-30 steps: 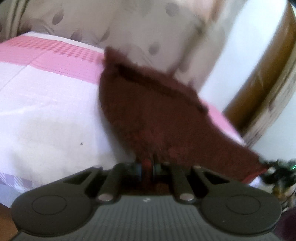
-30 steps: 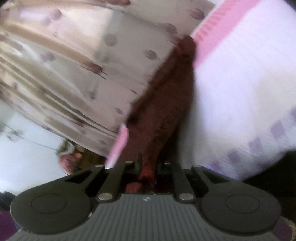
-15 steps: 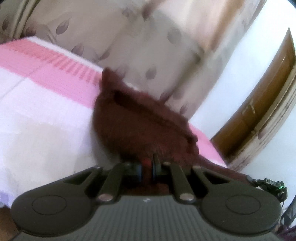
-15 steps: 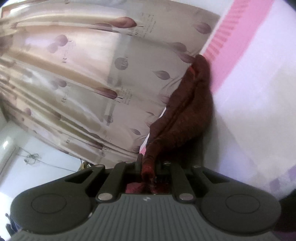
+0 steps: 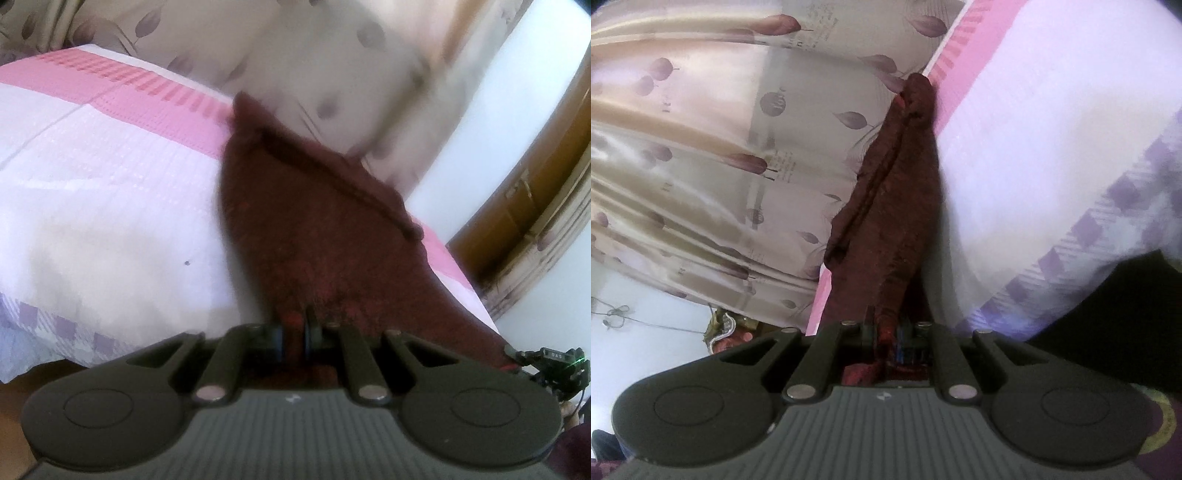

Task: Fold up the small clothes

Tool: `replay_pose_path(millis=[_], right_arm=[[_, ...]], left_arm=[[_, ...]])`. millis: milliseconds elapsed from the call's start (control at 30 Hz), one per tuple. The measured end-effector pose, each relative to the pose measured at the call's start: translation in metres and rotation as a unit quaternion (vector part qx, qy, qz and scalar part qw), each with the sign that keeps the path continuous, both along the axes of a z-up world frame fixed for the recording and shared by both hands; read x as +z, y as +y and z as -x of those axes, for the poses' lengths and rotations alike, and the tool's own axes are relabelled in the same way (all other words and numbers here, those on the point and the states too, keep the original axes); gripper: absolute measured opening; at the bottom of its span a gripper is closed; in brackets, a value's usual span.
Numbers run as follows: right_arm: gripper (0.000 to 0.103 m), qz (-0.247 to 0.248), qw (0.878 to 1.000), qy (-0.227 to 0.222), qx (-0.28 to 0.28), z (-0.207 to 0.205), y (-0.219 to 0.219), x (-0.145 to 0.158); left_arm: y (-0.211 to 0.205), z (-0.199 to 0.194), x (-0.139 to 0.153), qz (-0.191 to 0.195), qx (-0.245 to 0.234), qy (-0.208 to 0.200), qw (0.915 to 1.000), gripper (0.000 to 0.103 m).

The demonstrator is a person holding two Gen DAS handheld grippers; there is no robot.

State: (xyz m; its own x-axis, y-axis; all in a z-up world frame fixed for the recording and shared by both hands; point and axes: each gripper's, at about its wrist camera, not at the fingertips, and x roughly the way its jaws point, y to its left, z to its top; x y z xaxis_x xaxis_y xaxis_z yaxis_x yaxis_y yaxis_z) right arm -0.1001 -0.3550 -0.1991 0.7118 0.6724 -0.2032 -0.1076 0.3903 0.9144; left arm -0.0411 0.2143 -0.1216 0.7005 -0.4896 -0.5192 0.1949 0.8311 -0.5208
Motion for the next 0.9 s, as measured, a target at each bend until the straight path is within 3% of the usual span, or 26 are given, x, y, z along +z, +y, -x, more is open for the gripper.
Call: replay_pose_path(millis=[267, 567, 733, 900], right_arm=[[0.015, -0.003, 1.0, -0.005, 0.003, -0.001, 0.001, 0.006], [0.015, -0.019, 0.999, -0.04, 0.014, -0.019, 0.0, 0.045], [0.015, -0.031, 0.997, -0.073, 0.013, -0.045, -0.005, 0.074], [0.015, -0.035, 0.994, -0.101, 0.003, -0.091, -0.013, 0.101]], left_arm=[[0.002, 0.003, 0.004, 0.013, -0.001, 0.001, 0.9999, 0.01], [0.0, -0.013, 0.047, 0.051, 0.003, -0.035, 0.9981, 0.01], [0.0, -0.045, 0.076, 0.076, 0.006, -0.053, 0.9957, 0.01], [-0.004, -0.103, 0.099, 0.1, 0.016, -0.066, 0.9927, 0.01]])
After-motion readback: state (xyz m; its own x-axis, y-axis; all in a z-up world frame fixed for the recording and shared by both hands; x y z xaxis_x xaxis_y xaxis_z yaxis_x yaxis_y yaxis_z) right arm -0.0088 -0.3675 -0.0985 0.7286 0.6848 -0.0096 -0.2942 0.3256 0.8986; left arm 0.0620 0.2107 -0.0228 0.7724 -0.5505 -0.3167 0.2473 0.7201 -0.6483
